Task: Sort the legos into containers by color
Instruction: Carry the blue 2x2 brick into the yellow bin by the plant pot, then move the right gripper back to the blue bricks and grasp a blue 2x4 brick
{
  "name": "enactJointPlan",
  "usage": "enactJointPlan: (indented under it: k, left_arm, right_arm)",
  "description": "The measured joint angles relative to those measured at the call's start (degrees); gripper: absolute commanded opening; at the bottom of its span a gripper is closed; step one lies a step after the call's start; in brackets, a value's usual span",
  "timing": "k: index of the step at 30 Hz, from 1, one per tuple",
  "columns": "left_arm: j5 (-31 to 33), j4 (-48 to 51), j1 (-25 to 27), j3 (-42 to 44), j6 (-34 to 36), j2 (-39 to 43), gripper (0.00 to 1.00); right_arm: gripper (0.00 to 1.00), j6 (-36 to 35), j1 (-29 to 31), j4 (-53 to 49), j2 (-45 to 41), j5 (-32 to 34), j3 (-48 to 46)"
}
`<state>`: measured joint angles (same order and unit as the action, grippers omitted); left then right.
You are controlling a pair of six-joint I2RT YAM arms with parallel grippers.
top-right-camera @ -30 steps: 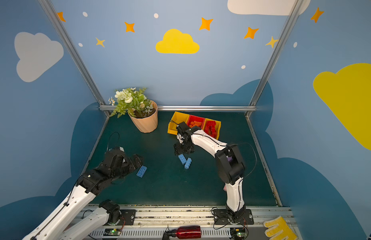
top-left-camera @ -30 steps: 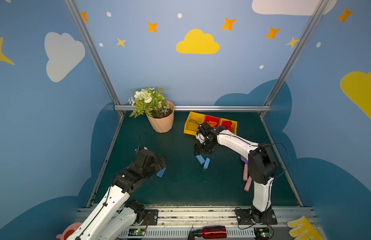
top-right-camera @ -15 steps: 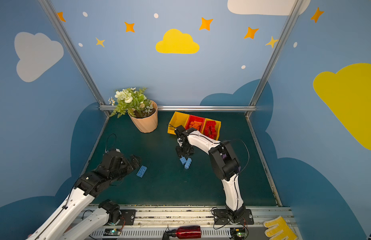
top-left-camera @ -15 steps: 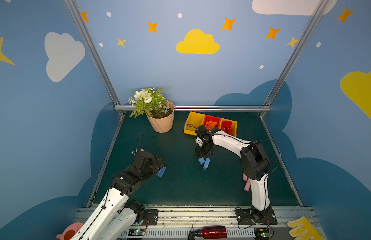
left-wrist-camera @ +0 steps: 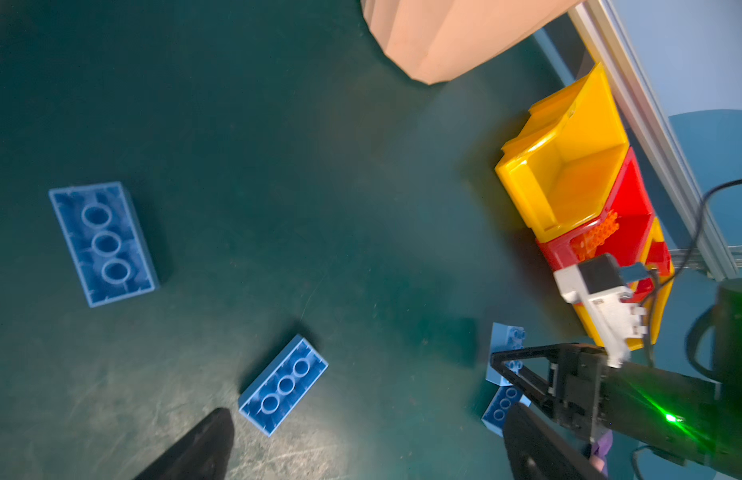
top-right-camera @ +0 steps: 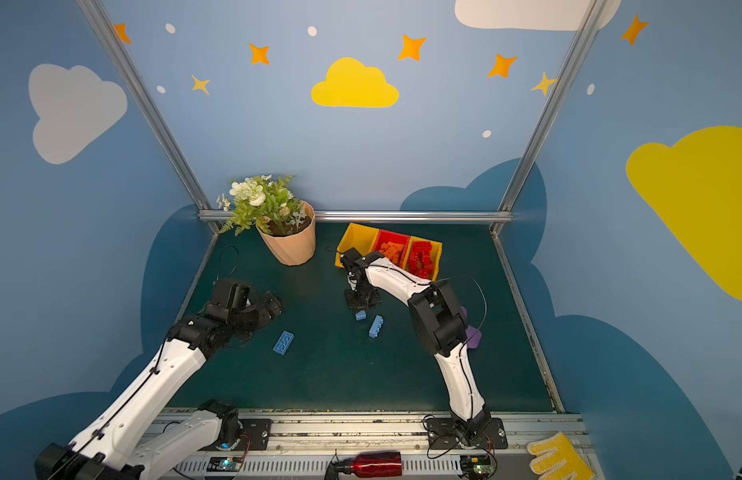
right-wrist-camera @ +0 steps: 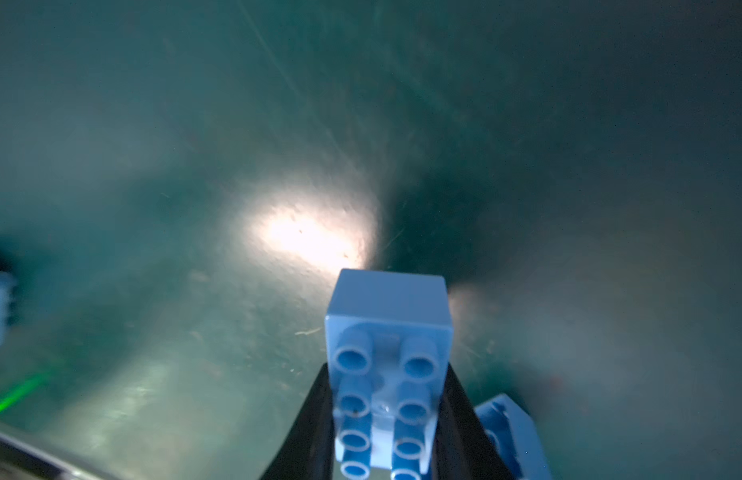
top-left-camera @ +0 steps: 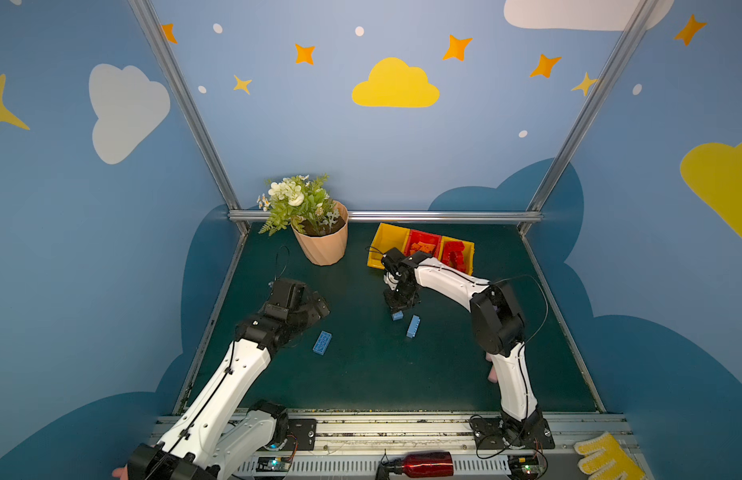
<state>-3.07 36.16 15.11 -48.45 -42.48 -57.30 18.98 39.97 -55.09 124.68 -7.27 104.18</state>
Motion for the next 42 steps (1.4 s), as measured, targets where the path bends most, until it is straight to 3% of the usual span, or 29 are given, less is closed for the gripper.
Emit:
enactJointPlan:
  k: [4, 11, 19, 21, 23, 25, 27, 35, 42]
  left_arm:
    - [-2.1, -0.9, -2.2, -3.3, 1.8, -3.5, 1.0]
    - [-4.3, -0.8, -5.1, -8.4, 4.7, -6.8, 1.0]
    - [-4.8, 1.5, -6.6, -10.4, 6.1, -6.4, 1.0]
    - [-4.8, 2.6, -6.8, -10.5, 6.3, -5.9, 1.0]
    - [-4.7, 4.0, -6.9, -10.7, 6.8, -5.2, 1.0]
    - [-4.6, 4.9, -7.2, -11.0, 7.1, -4.6, 1.0]
    - [-4.6, 5.3, -7.4, -11.5, 7.4, -4.2, 1.0]
    - [-6.6, 4.7, -7.6, -11.7, 7.6, -4.3, 1.0]
    - [-7.5, 1.1, -7.1, -9.0, 6.2, -5.2, 1.0]
  right_arm:
    - [0.2, 0.7, -4.3, 0.4, 1.5, -4.1, 10.9]
    - [0.22, 4.5, -11.5, 12.1, 7.3, -9.7, 22.4]
    - [0.28, 3.9, -11.2, 20.0, 22.9, -9.1, 37.5]
    - [0.35, 3.7, -11.0, 20.9, 24.7, -8.2, 38.9]
    - [0.61, 3.3, -10.8, 21.7, 25.4, -7.4, 39.2]
    - [0.75, 3.0, -10.9, 22.4, 25.4, -6.9, 39.3]
    - [0.79, 2.6, -11.1, 23.3, 25.4, -6.8, 39.6]
    - [0.8, 0.8, -11.7, 21.7, 21.3, -6.6, 38.3]
    - [0.8, 0.1, -11.6, 11.5, 2.8, 0.1, 26.4]
